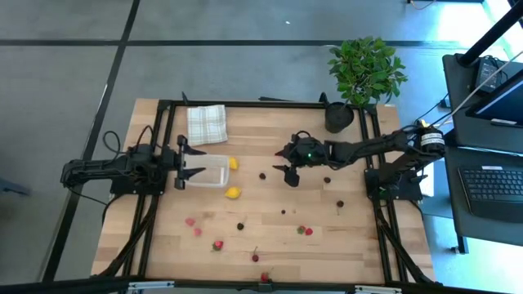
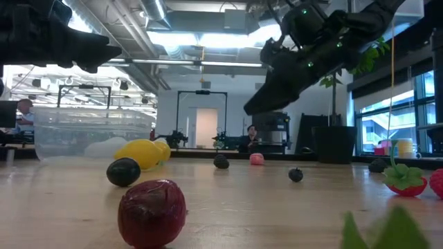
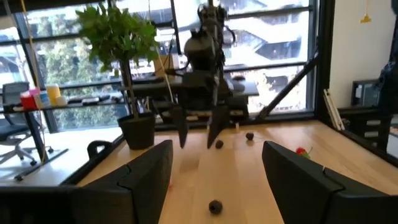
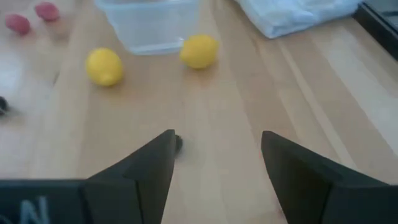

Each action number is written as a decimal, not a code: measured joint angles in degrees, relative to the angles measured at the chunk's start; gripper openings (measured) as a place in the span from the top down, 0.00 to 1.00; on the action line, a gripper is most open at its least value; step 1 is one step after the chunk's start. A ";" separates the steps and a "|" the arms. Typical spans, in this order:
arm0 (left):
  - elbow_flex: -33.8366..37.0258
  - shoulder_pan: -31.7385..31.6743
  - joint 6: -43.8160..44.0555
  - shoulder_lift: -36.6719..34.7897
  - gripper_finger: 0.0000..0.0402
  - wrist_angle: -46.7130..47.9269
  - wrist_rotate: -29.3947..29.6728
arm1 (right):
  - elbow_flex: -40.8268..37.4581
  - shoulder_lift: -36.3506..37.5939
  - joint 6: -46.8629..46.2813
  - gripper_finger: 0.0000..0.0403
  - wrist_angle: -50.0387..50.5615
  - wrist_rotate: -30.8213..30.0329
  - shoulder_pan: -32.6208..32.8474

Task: Pick and placing Produce into tupperware
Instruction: Put the bottom left pink peach into the transparent bin

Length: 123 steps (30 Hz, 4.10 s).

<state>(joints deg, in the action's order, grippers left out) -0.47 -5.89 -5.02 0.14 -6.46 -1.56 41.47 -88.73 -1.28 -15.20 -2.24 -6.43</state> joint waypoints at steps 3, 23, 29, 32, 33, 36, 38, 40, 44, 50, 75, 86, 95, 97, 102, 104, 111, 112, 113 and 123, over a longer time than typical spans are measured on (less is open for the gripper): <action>-0.05 0.00 0.07 0.00 0.40 -2.64 -1.23 | 0.02 0.00 0.09 0.40 -1.16 -0.02 0.95; -16.54 5.75 -7.94 20.01 0.40 2.29 -16.13 | 0.00 0.00 -0.15 0.40 -3.05 -0.04 1.12; -24.11 11.61 -13.81 30.93 0.40 10.47 -12.97 | 0.00 0.00 -0.17 0.40 -3.48 -0.04 1.12; -28.70 15.15 -9.65 35.10 0.40 20.60 -7.73 | 0.00 0.00 -0.17 0.40 -3.46 -0.04 1.12; -29.78 16.34 -7.39 36.43 0.40 23.80 -6.36 | 0.00 0.00 -0.15 0.40 -3.46 -0.04 1.12; -31.29 19.86 -2.50 39.73 0.40 30.69 -6.80 | 0.00 0.00 0.05 0.40 -3.46 -0.07 1.08; -31.43 22.11 -1.02 41.34 0.40 30.46 -6.86 | 0.00 0.00 0.04 0.40 -3.46 -0.07 1.06; -31.43 24.07 -0.02 42.64 0.40 30.38 -6.82 | 0.00 0.00 0.04 0.40 -3.43 -0.07 1.04; -31.43 27.57 0.36 45.28 0.42 30.60 -4.38 | 0.00 0.00 0.08 0.40 -3.24 -0.07 1.04; -31.43 30.91 7.16 48.91 0.46 31.26 -2.07 | -0.02 0.00 0.04 0.40 -3.19 -0.07 1.04; -31.48 46.19 21.46 67.44 0.49 37.35 1.35 | -0.04 0.00 -2.95 0.40 -3.44 -0.09 1.04; -31.48 47.31 24.49 76.39 0.49 37.30 3.68 | -0.04 0.00 -2.97 0.40 -3.41 -0.09 1.04; -31.48 47.30 24.45 76.74 0.55 36.76 3.61 | -0.04 0.00 -3.14 0.40 -3.00 -0.09 1.04; -31.48 47.30 24.44 76.74 0.58 36.76 3.61 | -0.04 0.00 -3.15 0.40 -3.00 -0.09 1.05; -31.48 47.30 24.46 76.74 0.67 36.22 3.61 | -0.04 0.00 -3.17 0.40 -2.97 -0.09 1.06; -31.48 47.30 24.44 76.74 0.70 35.26 3.61 | -0.04 0.00 -3.17 0.40 -2.95 -0.09 1.04; -34.79 46.57 24.00 76.74 0.80 36.33 3.58 | -0.04 0.00 -3.19 0.40 -2.95 -0.09 1.05; -35.77 46.17 24.00 76.74 0.81 37.64 3.58 | -0.04 0.00 -3.18 0.40 -2.95 -0.09 1.05; -36.82 45.76 23.98 76.72 0.81 38.82 3.58 | -0.04 0.00 -3.14 0.40 -2.95 -0.09 1.06; -48.52 40.40 21.93 76.67 0.77 59.64 9.96 | -0.04 0.00 -2.91 0.40 -2.95 -0.09 1.06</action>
<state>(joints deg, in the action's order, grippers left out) -48.99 34.51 16.91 76.82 53.18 8.40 41.43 -88.73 -4.19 -18.15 -2.33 -5.37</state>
